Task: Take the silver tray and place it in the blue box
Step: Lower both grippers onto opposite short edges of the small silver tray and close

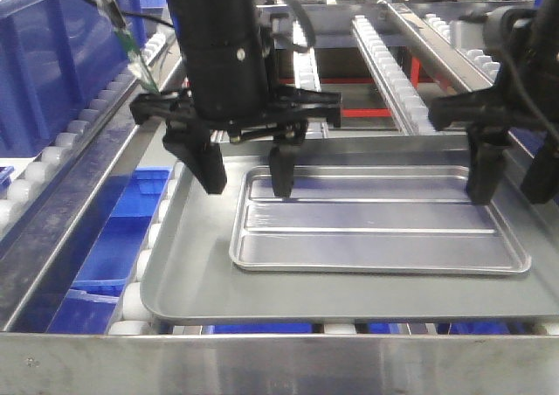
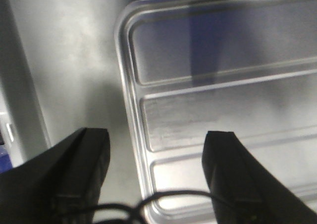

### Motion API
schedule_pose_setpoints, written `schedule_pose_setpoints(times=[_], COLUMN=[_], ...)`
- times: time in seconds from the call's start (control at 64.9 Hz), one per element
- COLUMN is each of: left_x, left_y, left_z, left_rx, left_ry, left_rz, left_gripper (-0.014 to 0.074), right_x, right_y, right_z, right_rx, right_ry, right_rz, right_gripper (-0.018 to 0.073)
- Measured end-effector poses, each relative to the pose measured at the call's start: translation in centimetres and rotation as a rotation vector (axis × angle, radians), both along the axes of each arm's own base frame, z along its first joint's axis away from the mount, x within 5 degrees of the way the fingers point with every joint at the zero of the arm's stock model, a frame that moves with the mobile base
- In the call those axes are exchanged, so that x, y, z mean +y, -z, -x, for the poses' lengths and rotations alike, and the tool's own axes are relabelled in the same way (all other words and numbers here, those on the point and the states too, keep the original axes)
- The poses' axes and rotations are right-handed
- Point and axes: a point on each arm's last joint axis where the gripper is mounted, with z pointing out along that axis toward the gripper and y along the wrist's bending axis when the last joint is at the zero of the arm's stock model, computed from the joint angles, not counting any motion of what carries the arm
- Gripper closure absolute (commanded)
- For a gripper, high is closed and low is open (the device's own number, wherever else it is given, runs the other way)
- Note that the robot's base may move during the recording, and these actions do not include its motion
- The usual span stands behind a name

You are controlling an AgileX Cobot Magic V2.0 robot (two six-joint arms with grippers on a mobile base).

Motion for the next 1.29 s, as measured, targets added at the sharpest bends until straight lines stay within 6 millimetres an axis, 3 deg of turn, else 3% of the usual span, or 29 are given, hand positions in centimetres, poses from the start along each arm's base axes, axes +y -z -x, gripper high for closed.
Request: schedule_pose_setpoints(times=[0.262, 0.493, 0.709, 0.801, 0.955, 1.078, 1.14, 1.294], left_x=[0.2, 0.0, 0.0, 0.0, 0.0, -0.1, 0.1, 0.2], left_y=[1.5, 2.6, 2.5, 2.5, 2.5, 2.4, 2.5, 2.4], left_z=[-1.0, -1.3, -1.3, -1.3, -1.4, -1.4, -1.4, -1.5], left_rx=[0.006, 0.020, 0.022, 0.022, 0.018, 0.012, 0.013, 0.017], left_ry=[-0.018, -0.017, -0.038, -0.041, -0.041, -0.040, -0.037, -0.058], left_rz=[-0.005, -0.020, -0.011, -0.010, -0.007, -0.004, -0.019, -0.014], left_gripper=[0.0273, 0.0273, 0.0274, 0.0282, 0.0414, 0.0611, 0.0711, 0.0692], right_x=[0.0, 0.1, 0.1, 0.1, 0.2, 0.1, 0.1, 0.1], right_y=[1.6, 1.7, 2.2, 2.3, 2.3, 2.3, 2.3, 2.3], right_z=[-0.8, -1.2, -1.5, -1.6, -1.6, -1.7, -1.6, -1.6], right_rx=[0.002, -0.030, -0.019, -0.016, -0.015, -0.014, -0.012, -0.009], right_ry=[-0.015, -0.024, -0.026, -0.025, -0.021, -0.022, -0.019, -0.015], right_rz=[0.028, 0.032, 0.036, 0.036, 0.031, 0.036, 0.035, 0.035], right_gripper=[0.0134, 0.0134, 0.0137, 0.0187, 0.0365, 0.0509, 0.0505, 0.0503])
